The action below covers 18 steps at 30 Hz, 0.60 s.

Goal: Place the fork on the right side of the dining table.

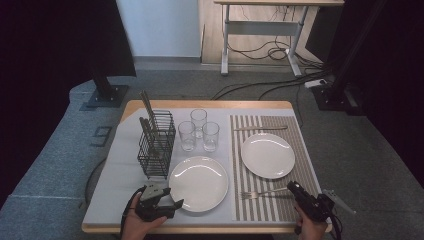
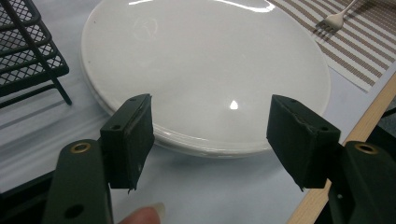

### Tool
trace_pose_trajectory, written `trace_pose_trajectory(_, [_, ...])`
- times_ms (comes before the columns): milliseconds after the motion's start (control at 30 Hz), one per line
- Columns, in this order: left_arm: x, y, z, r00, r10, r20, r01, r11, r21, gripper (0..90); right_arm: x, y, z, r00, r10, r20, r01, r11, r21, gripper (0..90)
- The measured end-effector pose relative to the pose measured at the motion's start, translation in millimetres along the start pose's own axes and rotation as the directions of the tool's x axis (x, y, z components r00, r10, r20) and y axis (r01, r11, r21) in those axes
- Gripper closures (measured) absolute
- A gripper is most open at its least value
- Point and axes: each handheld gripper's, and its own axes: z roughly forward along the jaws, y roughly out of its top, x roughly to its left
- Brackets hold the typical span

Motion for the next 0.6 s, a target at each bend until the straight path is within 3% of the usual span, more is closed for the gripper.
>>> trace_pose_trajectory(600, [-0.2,-0.2,0.8,1.0,0.001,0.001,-0.001,1.0,0.003,31.9,0.5,-0.3,0.4,0.9965,-0.04,0.073,0.037,0.999,0.038,66.0])
